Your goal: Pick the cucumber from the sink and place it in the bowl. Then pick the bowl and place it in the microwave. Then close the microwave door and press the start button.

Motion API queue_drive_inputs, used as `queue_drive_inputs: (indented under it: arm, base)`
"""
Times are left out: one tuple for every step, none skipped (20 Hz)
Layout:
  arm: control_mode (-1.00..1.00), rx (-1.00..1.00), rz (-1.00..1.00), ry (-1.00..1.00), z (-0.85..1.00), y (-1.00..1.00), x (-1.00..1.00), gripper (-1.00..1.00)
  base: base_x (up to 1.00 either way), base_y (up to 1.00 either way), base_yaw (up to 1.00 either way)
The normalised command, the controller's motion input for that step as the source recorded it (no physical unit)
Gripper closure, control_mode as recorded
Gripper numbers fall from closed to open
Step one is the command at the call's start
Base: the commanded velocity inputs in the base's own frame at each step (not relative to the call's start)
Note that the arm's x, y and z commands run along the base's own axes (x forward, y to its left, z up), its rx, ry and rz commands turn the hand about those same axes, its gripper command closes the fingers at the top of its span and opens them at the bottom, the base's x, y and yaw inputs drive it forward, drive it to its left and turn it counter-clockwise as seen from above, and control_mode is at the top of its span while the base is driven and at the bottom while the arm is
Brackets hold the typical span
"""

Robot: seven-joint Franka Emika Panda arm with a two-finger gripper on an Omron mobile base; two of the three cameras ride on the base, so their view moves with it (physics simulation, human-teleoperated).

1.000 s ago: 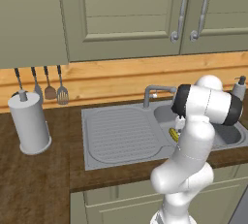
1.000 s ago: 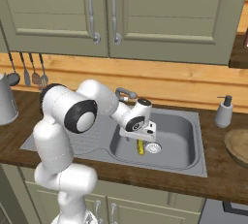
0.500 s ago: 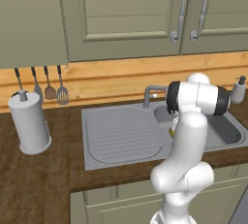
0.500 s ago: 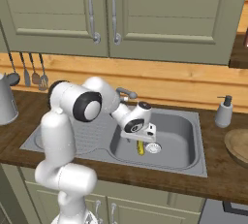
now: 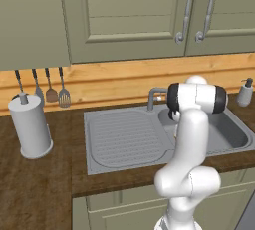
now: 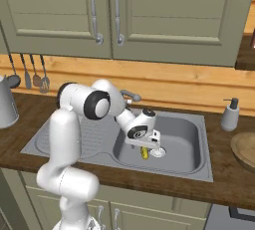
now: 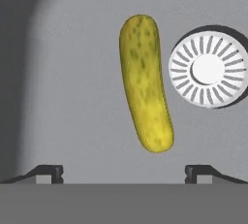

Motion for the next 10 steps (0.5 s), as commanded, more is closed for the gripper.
queue_drive_inputs:
  arm:
    - [-1.0, 0.0, 0.0, 0.0, -0.29, -0.05, 0.24, -1.0]
    - [-1.0, 0.0, 0.0, 0.0, -0.3, -0.07, 0.23, -1.0]
    - [-1.0, 0.0, 0.0, 0.0, -0.27, -0.11, 0.22, -1.0]
    - [-1.0, 0.0, 0.0, 0.0, -0.26, -0.12, 0.21, -1.0]
    - [-1.0, 0.0, 0.0, 0.0, -0.24, -0.14, 0.2, -1.0]
    - [-1.0, 0.0, 0.0, 0.0, -0.25, -0.14, 0.19, -1.0]
    - [-1.0, 0.0, 0.0, 0.0, -0.31, -0.16, 0.21, -1.0]
    - [-1.0, 0.0, 0.0, 0.0, -0.31, -0.26, 0.19, -1.0]
    - [-1.0, 0.0, 0.0, -0.02, -0.3, -0.21, 0.12, -1.0]
    - [-1.0, 0.0, 0.0, -0.03, -0.31, -0.16, 0.11, -1.0]
  base:
    - [0.0, 0.0, 0.0]
    - [0.0, 0.0, 0.0]
    - [0.0, 0.0, 0.0]
    - [0.0, 0.0, 0.0]
    - [0.0, 0.0, 0.0]
    - [0.0, 0.0, 0.0]
    - [0.0, 0.0, 0.0]
    - [0.0, 0.0, 0.0]
    - [0.0, 0.0, 0.0]
    - [0.0, 0.0, 0.0]
